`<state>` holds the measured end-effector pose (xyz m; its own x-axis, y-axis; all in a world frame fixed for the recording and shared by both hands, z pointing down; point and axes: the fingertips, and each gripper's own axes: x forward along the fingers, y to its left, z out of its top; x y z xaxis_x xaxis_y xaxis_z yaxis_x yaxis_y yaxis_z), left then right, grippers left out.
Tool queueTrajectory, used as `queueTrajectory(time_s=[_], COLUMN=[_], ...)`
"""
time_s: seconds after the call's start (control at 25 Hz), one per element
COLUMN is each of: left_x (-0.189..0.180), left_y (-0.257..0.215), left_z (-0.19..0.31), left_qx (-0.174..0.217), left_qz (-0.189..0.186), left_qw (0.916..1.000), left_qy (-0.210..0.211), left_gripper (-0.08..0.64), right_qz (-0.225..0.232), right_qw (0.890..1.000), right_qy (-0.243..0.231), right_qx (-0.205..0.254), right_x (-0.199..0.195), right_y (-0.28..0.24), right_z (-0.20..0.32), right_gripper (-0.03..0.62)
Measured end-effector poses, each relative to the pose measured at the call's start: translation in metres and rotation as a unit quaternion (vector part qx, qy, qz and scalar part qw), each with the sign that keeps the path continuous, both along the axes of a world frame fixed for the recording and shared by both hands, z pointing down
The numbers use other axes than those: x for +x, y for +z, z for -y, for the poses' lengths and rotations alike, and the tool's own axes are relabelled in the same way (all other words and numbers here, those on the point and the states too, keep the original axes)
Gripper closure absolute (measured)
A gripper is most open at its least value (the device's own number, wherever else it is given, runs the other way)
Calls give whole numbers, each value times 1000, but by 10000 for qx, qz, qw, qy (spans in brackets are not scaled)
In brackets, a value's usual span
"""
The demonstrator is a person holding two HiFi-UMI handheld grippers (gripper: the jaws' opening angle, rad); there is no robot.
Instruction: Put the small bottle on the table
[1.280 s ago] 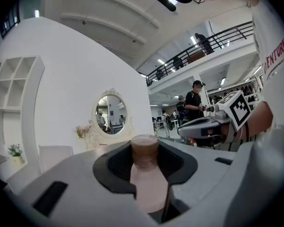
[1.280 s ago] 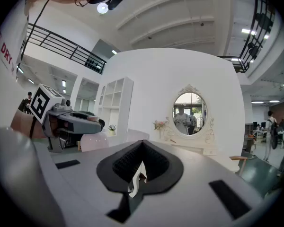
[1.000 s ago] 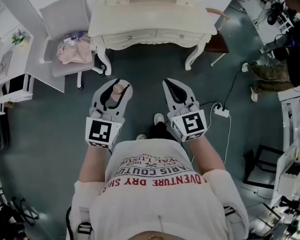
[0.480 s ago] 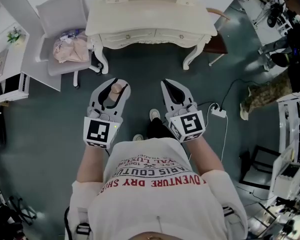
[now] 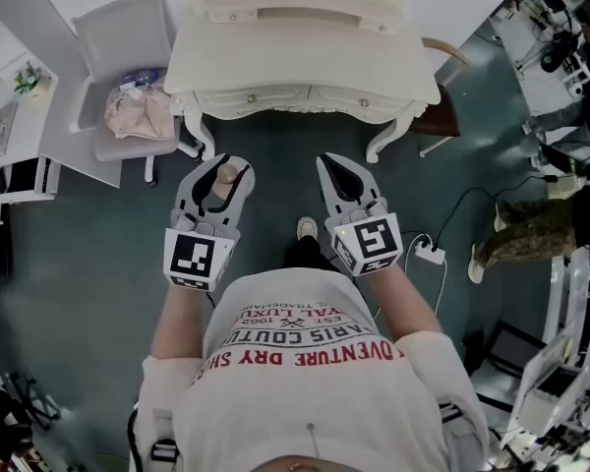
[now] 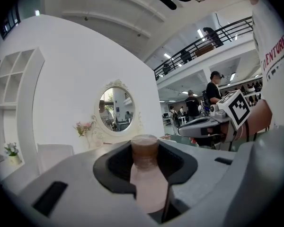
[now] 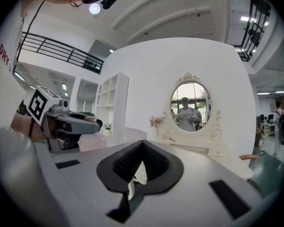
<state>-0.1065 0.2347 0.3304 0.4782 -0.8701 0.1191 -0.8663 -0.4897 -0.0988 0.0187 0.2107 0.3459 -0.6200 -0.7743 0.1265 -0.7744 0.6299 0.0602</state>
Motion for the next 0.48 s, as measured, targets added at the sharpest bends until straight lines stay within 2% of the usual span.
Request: queueTrajectory(time_s=[0.48], left_x=[65], left_y=[1], left_z=[178], left_qx=[-7], left_qz=[28], left_qw=[9984], left_qy=[-569], left_gripper=[425], right_qz=[-47], right_qw=[9985], right_qy=[-544], right_qx=[97], right_x=[65], right_y=[-2], right_z=[185], right_gripper=[594])
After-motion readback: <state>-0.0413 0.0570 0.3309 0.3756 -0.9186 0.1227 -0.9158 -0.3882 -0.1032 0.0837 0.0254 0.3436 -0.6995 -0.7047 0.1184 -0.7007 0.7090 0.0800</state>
